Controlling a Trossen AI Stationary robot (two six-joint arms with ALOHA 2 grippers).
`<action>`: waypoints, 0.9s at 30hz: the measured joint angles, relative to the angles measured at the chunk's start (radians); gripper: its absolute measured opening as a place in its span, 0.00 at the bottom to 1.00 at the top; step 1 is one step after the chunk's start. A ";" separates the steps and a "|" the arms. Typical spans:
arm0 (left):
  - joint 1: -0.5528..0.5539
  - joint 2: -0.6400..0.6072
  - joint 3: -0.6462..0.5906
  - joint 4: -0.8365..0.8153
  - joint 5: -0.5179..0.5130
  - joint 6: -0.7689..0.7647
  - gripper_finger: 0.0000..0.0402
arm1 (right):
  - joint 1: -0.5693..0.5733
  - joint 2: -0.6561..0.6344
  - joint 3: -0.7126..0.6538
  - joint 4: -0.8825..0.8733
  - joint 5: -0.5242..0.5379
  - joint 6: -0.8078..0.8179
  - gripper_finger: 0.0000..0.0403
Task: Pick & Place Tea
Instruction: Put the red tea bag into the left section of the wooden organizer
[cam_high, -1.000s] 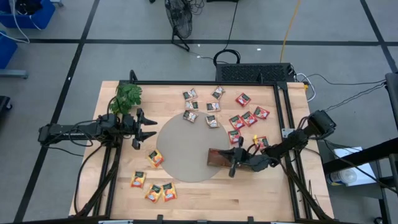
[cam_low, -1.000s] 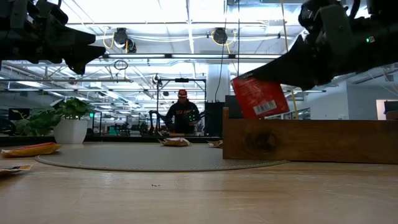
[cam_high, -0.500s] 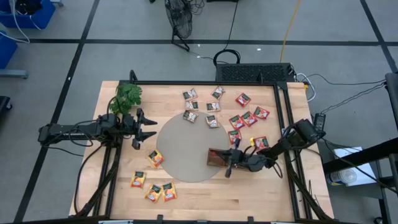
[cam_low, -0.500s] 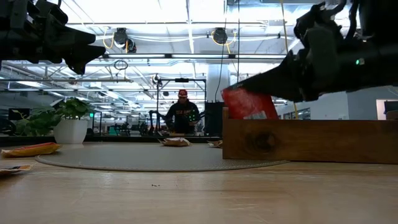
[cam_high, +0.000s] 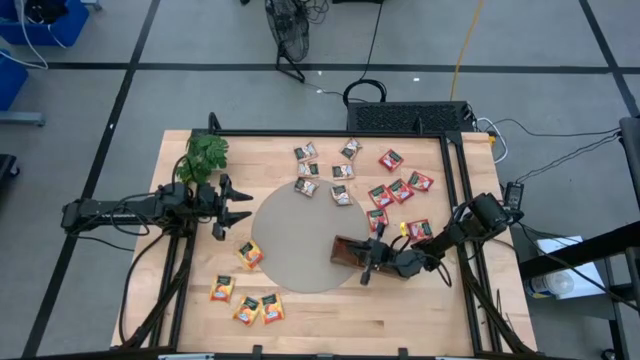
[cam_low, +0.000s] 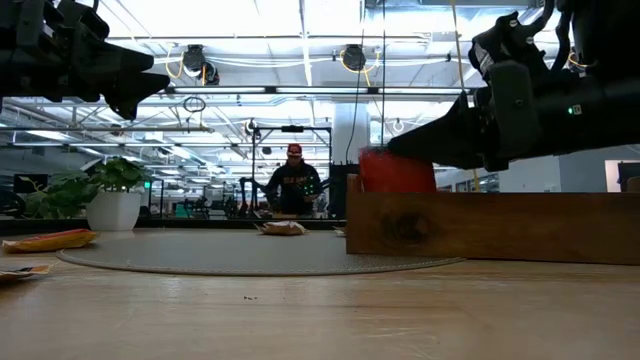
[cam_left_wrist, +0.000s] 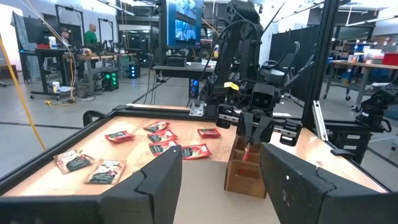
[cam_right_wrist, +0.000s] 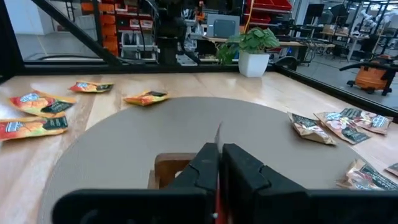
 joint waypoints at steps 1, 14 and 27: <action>0.000 0.000 0.000 0.000 0.000 0.000 0.53 | -0.001 0.000 0.000 0.000 0.014 0.000 0.08; 0.000 0.000 0.000 0.000 0.000 0.000 0.53 | 0.000 -0.064 0.000 0.082 0.126 -0.199 0.33; 0.000 0.000 0.000 0.000 0.000 0.000 0.53 | 0.039 -0.431 0.229 -0.992 -0.169 -0.005 0.20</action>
